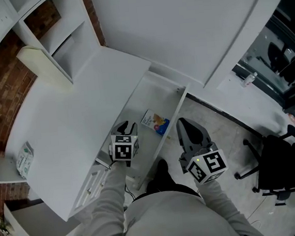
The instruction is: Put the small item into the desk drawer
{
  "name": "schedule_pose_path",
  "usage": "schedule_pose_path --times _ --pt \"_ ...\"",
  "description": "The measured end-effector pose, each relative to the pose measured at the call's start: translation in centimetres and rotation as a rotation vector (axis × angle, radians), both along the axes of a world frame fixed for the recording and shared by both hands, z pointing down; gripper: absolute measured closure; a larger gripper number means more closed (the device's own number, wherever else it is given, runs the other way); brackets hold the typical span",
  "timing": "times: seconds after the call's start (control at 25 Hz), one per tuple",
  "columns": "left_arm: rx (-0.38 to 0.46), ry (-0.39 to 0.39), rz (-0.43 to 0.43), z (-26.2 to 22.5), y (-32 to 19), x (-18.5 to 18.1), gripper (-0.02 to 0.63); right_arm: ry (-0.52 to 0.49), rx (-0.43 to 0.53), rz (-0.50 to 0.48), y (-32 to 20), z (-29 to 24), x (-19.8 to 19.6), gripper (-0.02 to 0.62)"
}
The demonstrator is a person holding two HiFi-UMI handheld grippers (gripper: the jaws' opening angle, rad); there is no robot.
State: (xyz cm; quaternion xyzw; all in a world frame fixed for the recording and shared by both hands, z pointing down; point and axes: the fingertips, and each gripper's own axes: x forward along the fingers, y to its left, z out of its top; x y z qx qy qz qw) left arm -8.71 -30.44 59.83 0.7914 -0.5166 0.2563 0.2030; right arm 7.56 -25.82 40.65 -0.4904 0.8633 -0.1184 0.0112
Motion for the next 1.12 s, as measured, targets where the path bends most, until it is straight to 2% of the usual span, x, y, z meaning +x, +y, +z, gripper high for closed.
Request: schedule_pose_path --times 0.24,0.36,0.56,0.76,1.12 --pt "0.169 0.046 -0.026 -6.6 -0.8 -0.9 0.503 0.001 0.013 0.013 0.3 -0.4 0.1 0.568" --pt "0.259 0.035 -0.031 -9.9 -0.8 -1.6 0.512 0.003 0.019 0.021 0.2 -0.7 0.2 0.568" --pt "0.363 0.059 -0.046 -14.1 0.0 -2.4 0.528 0.003 0.028 0.027 0.2 -1.1 0.1 0.568" --pt "0.432 0.096 -0.066 -17.0 1.1 -3.3 0.541 0.005 0.037 0.033 0.3 -1.3 0.0 0.568" --pt "0.481 0.122 -0.105 -19.0 3.9 -5.0 0.566 0.010 0.057 0.021 0.9 -2.0 -0.8 0.568"
